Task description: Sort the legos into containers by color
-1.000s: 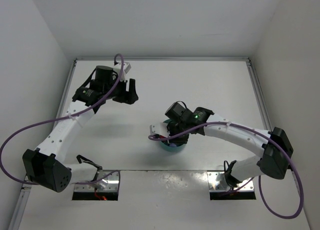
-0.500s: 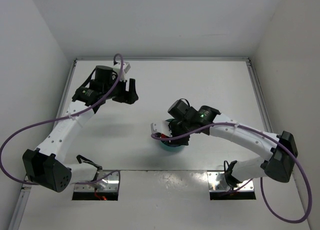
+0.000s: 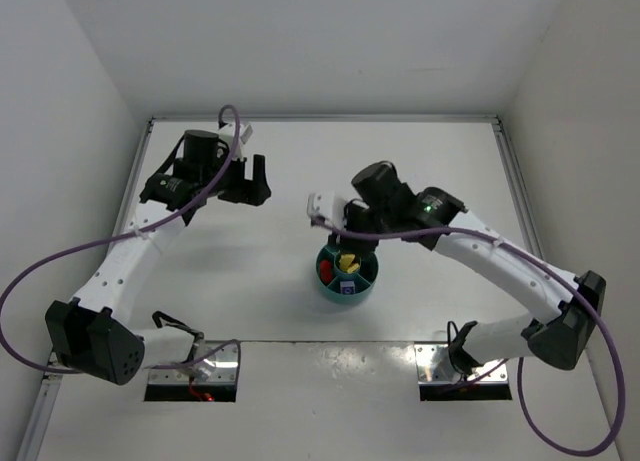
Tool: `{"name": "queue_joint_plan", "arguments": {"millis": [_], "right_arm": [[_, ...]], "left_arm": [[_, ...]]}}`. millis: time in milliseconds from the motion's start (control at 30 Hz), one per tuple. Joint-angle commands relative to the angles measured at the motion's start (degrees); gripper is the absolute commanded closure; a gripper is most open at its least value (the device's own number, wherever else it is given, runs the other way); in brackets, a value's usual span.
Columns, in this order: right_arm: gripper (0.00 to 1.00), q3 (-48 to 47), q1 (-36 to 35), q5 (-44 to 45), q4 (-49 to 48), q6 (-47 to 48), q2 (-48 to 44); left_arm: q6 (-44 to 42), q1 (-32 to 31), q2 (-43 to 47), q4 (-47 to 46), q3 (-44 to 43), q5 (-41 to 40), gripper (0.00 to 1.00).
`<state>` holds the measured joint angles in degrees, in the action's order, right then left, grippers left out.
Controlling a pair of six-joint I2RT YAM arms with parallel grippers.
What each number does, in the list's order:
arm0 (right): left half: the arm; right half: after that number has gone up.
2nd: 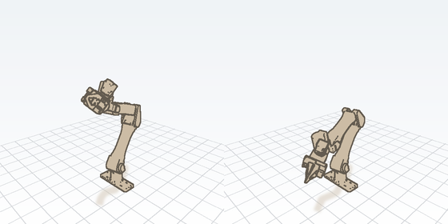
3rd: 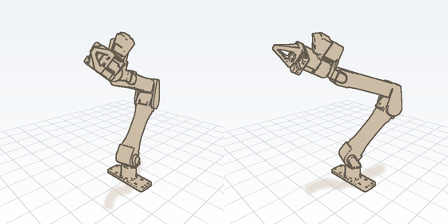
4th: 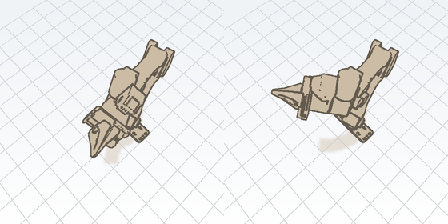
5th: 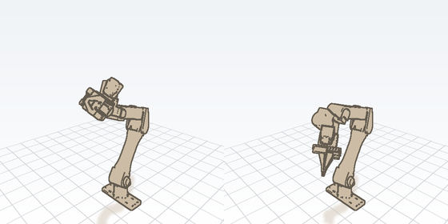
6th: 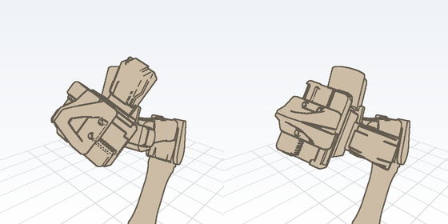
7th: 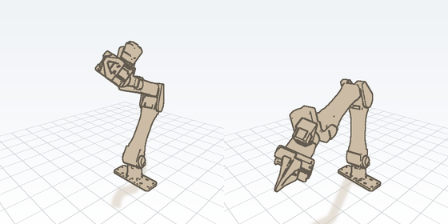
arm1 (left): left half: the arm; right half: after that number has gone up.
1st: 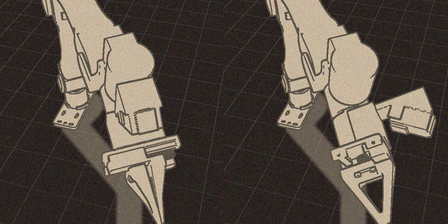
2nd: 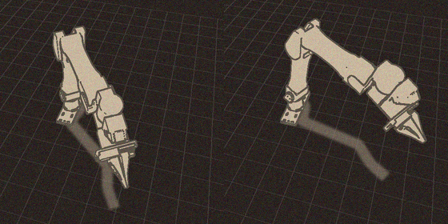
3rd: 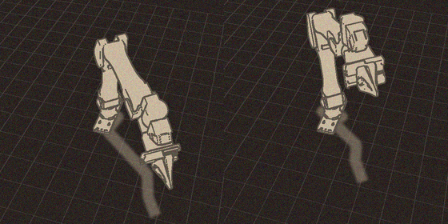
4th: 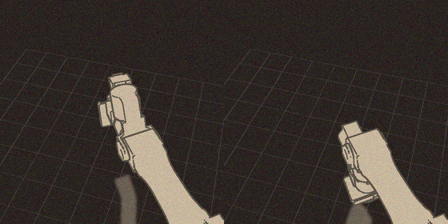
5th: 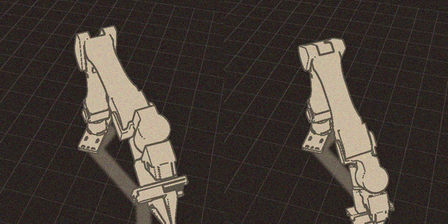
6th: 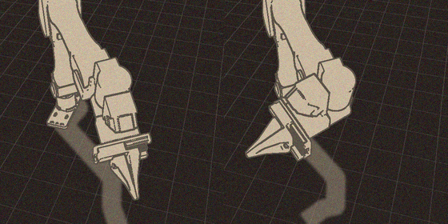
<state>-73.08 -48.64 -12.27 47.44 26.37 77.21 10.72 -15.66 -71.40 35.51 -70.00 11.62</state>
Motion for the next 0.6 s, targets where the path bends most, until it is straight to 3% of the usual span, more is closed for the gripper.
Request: {"name": "queue_joint_plan", "arguments": {"millis": [0, 100, 200, 267, 333, 567], "right_arm": [[0.53, -3.0, 6.6, 4.8, -7.3, -11.0, -1.1], [0.47, -1.6, 15.6, 4.8, -9.7, -13.7, -0.6], [0.29, -1.6, 25.6, 4.0, -11.0, -18.4, 1.0], [0.24, -0.4, 31.6, 3.3, -11.0, -20.9, 1.5], [0.17, 1.1, 34.5, 3.3, -11.5, -22.4, 1.5], [0.09, 10.1, 43.4, 2.8, -15.2, -24.3, 1.5]], "left_arm": [[0.4, 3.4, 1.3, -1.0, -0.8, -1.2, 0.06], [0.4, 5.8, 1.3, -0.3, -0.8, -0.6, 0.01], [1.6, 7.3, 1.3, -0.3, 0.5, -4.8, 0.00], [1.6, 8.5, 1.3, -0.3, 1.5, -6.5, 0.00], [2.1, 10.6, 2.0, -0.9, 4.0, -6.5, 0.00], [1.5, 17.1, 3.1, -4.1, 9.4, -3.7, 0.00]]}}
